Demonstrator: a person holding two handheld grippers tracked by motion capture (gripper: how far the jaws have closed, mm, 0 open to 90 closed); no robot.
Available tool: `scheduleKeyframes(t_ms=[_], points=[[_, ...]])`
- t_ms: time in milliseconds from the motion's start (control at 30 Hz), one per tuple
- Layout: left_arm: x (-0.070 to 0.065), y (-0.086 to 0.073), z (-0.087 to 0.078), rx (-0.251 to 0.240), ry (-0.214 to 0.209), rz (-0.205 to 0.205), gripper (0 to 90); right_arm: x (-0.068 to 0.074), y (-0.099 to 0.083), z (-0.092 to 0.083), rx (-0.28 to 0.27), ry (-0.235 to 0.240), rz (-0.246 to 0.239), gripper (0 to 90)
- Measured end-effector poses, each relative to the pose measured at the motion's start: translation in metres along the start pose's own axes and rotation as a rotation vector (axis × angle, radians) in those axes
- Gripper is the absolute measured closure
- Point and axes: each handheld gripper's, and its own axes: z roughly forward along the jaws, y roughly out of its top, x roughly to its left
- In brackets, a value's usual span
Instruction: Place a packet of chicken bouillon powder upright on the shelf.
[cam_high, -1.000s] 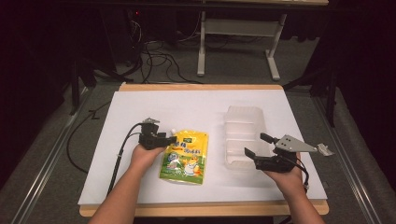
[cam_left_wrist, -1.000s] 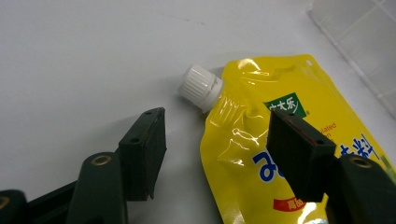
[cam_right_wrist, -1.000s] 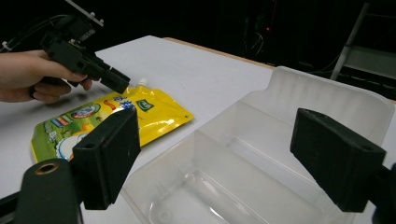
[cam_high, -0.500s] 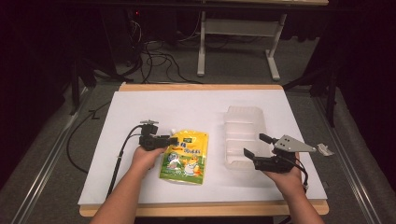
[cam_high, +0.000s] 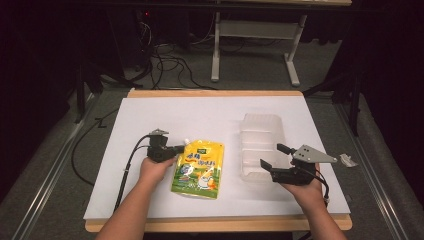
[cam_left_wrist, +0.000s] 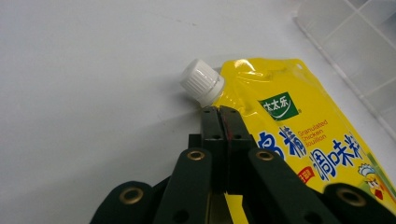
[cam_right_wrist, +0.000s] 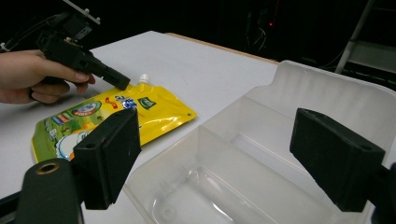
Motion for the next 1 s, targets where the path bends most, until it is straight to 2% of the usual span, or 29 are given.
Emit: scheduleKeyframes(t_ms=[200,233,267,400,433,600,800,833,1000], points=[[-0.008,-0.004,-0.007,-0.048,-0.027,0.096,90.0,0.001,0.000,0.001,0.005,-0.001,0.005,17.1],[-0.008,-0.004,-0.007,-0.048,-0.027,0.096,90.0,0.001,0.000,0.001,0.005,-0.001,0.005,17.1],[-0.011,-0.005,-0.011,-0.077,-0.040,0.122,90.0,0.000,-0.001,0.001,0.005,0.001,0.004,17.1],[-0.015,-0.006,-0.019,-0.120,-0.065,0.144,90.0,0.001,0.000,0.001,0.004,0.006,0.009,17.1],[-0.017,-0.006,-0.024,-0.135,-0.078,0.163,90.0,0.001,0.000,0.002,0.002,0.007,0.005,17.1],[-0.025,-0.005,-0.038,-0.191,-0.124,0.183,90.0,0.003,0.000,0.002,0.003,0.010,0.005,17.1],[-0.039,-0.004,-0.058,-0.256,-0.198,0.209,90.0,0.008,0.003,0.003,-0.006,0.020,0.000,17.4],[-0.039,-0.004,-0.058,-0.256,-0.198,0.209,90.0,0.009,0.003,0.003,-0.005,0.021,-0.003,17.4],[-0.050,-0.007,-0.077,-0.309,-0.264,0.255,90.0,0.014,0.006,0.004,-0.018,0.039,0.008,17.3]])
